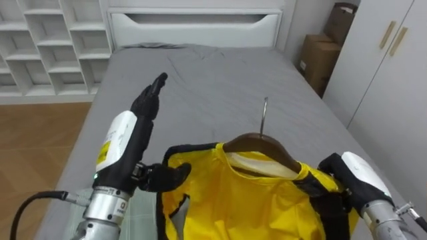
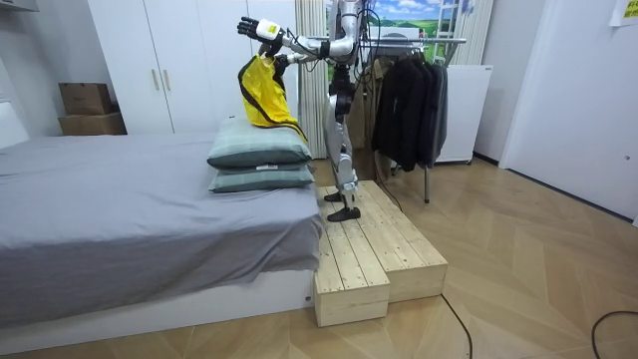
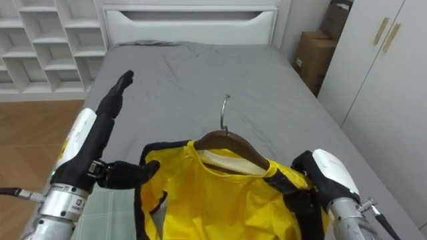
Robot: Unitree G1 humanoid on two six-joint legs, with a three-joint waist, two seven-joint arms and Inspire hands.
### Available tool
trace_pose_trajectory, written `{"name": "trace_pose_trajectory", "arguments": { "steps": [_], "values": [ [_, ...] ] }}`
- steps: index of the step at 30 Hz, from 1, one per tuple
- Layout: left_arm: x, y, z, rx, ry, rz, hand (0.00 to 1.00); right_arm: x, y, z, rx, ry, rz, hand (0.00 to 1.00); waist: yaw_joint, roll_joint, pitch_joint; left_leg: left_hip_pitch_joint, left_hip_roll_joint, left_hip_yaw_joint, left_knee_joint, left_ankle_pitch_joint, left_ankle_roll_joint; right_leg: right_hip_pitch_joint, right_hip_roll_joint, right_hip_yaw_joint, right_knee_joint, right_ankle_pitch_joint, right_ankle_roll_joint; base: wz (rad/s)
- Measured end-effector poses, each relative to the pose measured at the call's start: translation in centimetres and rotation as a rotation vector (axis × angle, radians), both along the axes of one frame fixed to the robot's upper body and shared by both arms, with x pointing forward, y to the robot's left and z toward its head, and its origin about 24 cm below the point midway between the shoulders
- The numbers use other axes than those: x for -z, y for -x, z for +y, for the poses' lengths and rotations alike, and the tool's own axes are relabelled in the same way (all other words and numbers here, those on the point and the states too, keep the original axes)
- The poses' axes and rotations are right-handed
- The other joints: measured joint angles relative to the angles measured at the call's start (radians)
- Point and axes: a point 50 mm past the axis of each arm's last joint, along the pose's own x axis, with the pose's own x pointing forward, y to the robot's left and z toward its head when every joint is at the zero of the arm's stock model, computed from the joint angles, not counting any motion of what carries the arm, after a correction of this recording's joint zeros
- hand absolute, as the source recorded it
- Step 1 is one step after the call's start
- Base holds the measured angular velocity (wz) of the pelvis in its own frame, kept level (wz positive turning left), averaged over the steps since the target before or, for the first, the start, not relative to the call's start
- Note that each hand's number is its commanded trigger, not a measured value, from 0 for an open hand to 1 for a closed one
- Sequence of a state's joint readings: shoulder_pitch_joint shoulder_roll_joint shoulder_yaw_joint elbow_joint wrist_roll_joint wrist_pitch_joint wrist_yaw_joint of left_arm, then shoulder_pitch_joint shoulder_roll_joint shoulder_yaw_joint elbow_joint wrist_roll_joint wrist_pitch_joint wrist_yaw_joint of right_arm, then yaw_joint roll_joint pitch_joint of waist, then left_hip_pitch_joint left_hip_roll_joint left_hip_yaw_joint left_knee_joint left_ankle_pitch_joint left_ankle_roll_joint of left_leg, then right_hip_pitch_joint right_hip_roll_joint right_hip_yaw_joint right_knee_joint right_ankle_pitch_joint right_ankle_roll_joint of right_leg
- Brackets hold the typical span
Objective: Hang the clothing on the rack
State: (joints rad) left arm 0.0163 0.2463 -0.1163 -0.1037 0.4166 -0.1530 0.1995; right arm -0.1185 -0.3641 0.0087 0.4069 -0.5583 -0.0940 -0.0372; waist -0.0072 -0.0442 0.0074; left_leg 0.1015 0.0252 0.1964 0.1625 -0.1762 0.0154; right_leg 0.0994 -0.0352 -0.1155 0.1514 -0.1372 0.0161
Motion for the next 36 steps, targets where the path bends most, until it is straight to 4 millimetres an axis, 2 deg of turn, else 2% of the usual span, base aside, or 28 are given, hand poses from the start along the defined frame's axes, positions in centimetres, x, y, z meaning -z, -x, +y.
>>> {"name": "trace_pose_trajectory", "arguments": {
  "steps": [7,15,21,25,32,36],
  "values": [
    [2.3,1.0,2.3,-0.121,0.074,0.086,0.0,1.0,0.8,-0.6,0.044,0.005,0.037,1.0,-0.001,-0.001,-0.0006,0.01,0.0,0.004,-0.012,0.0,0.0,-0.001,0.001,0.001,0.001,0.0,0.0,-0.03],
    [4.5,2.1,4.8,-0.24,0.067,0.182,0.0,0.5,1.0,-1.5,0.087,0.001,0.017,1.0,-0.01,-0.007,-0.0057,0.005,0.0,0.014,-0.013,0.0,0.0,-0.013,0.002,0.01,0.002,0.0,0.0,-0.03],
    [7.4,2.8,6.0,-0.302,0.057,0.307,0.0,0.4,1.3,-1.6,0.089,0.003,0.011,1.0,-0.015,-0.005,-0.0064,0.013,0.0,0.022,-0.012,0.0,0.0,-0.007,0.003,0.025,0.005,0.0,0.0,-0.04],
    [9.5,3.6,6.2,-0.324,0.043,0.393,0.0,-0.5,1.3,-1.1,0.056,0.006,-0.021,1.0,-0.025,-0.007,-0.0065,0.013,0.0,0.024,-0.018,0.0,0.0,-0.012,0.004,0.028,0.007,0.0,0.0,-0.01],
    [13.1,5.7,7.2,-0.383,0.008,0.568,0.0,-2.9,1.9,0.3,-0.021,0.039,-0.102,1.0,-0.022,-0.007,-0.0066,0.014,0.0,0.035,-0.017,0.0,0.0,-0.013,0.004,0.035,0.004,0.0,0.0,-0.03],
    [14.0,6.8,7.5,-0.426,0.023,0.602,0.0,-3.6,2.2,0.7,-0.041,0.042,-0.116,1.0,-0.023,-0.01,-0.006,0.014,0.0,0.035,-0.018,0.0,0.0,-0.013,0.004,0.034,0.004,0.0,0.0,0.0]
  ]
}}
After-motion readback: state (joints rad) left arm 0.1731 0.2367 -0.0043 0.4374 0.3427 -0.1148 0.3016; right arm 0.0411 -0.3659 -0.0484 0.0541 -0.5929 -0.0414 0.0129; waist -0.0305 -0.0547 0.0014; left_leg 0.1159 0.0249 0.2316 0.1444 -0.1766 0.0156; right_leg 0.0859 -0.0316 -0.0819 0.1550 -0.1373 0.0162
